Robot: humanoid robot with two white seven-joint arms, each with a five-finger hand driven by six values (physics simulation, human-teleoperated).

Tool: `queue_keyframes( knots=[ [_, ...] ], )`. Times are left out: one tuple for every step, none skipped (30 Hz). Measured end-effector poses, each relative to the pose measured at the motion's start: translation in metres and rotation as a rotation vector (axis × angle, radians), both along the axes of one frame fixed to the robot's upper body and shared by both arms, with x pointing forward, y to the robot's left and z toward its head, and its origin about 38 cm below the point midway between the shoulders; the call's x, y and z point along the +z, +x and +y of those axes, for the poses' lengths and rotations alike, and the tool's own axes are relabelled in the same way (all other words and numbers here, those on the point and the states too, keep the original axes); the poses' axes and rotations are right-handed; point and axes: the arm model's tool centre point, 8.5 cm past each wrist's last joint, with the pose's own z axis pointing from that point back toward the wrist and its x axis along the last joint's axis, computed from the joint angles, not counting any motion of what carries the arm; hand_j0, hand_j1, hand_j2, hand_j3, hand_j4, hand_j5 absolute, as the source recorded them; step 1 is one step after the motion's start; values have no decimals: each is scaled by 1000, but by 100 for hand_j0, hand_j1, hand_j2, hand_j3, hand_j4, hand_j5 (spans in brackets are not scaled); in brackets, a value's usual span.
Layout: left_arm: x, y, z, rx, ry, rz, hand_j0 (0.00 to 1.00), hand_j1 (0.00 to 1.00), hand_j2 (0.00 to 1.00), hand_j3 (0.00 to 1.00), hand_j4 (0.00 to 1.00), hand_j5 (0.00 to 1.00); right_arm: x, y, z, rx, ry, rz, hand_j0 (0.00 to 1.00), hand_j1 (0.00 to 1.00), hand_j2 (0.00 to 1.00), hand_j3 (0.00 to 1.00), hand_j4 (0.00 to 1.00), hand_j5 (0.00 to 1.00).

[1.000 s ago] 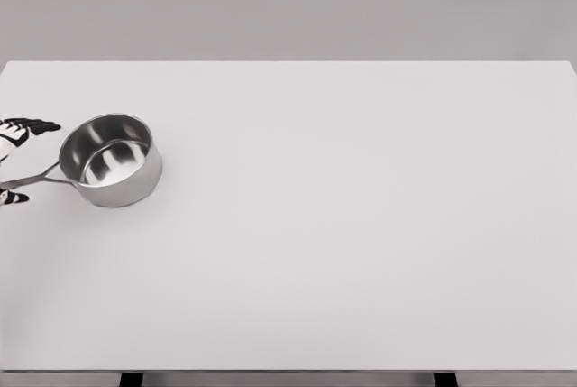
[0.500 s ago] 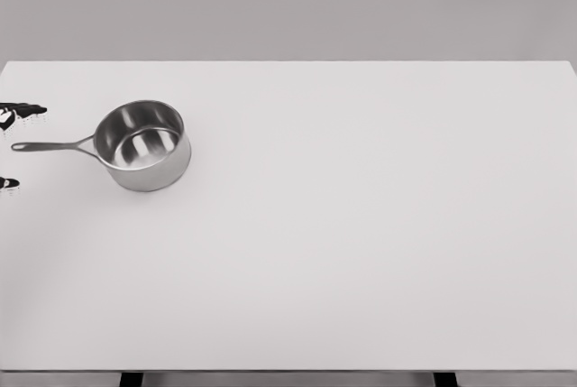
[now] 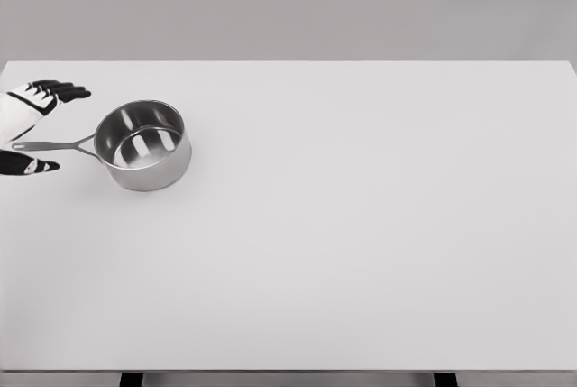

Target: Rotate pot handle

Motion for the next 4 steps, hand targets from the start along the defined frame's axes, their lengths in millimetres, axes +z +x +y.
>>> queue_keyframes(
  knots=[
    [2,-1,-8,-20,-5,-11,100,100,100,100,100,100,0,0,0,0,0,0,100,100,100,100,100,100],
    [4,-2,-13,-35,-9,-18,100,100,100,100,100,100,0,0,0,0,0,0,100,100,100,100,100,100],
    [5,-2,-17,-45,-11,-24,100,100,100,100,100,100,0,0,0,0,0,0,100,100,100,100,100,100],
    [6,-3,-20,-53,-13,-29,100,100,100,100,100,100,0,0,0,0,0,0,100,100,100,100,100,100]
  ],
)
